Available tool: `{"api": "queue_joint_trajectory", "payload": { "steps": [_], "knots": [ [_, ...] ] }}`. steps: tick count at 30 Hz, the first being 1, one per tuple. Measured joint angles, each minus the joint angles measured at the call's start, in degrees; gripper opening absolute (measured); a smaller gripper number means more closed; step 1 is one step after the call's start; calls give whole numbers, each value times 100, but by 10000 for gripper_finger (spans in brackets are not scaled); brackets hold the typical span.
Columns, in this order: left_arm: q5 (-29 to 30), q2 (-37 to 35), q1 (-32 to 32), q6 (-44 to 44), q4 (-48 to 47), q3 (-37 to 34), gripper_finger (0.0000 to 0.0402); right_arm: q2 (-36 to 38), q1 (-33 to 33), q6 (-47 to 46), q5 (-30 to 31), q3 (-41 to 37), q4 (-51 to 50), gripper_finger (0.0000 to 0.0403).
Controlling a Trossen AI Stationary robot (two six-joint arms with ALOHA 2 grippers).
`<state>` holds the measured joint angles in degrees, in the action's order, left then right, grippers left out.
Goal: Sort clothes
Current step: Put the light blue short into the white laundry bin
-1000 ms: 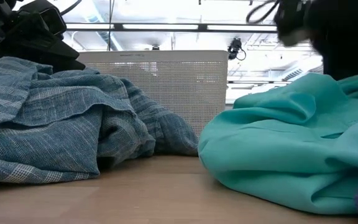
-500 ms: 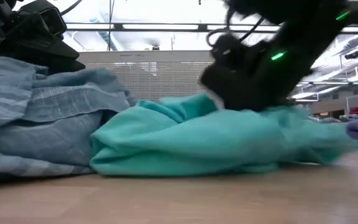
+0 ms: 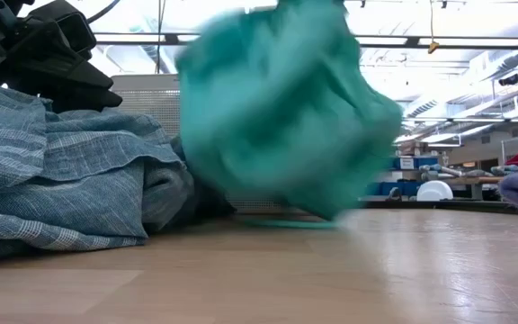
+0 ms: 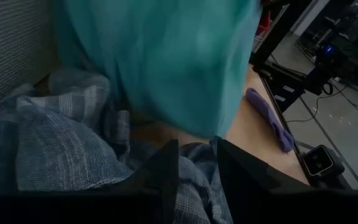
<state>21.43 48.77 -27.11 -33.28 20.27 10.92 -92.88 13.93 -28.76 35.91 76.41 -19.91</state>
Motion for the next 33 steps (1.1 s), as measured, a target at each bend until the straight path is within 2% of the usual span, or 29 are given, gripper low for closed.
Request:
{"api": "queue_joint_trajectory", "payload": {
  "steps": [6, 11, 14, 21, 25, 33],
  "knots": [
    [0, 2, 0, 0, -24, 0, 117, 294, -479, 1551, 34, 1268, 355, 11],
    [27, 0, 0, 0, -26, 0, 117, -1, -1050, 2713, 3, 2439, 855, 11],
    [46, 2, 0, 0, -51, 0, 117, -311, -1452, 3117, -389, 3004, 1177, 11],
    [88, 2, 0, 31, -67, 0, 117, -1103, -2323, 3295, -1095, 4089, 1416, 14],
    [98, 2, 0, 91, -83, 0, 117, -1383, -2631, 3293, -1188, 4351, 1364, 13],
    [125, 2, 0, 155, -92, 0, 117, -2059, -2817, 2593, -1219, 4349, -412, 13]
  ]
}}
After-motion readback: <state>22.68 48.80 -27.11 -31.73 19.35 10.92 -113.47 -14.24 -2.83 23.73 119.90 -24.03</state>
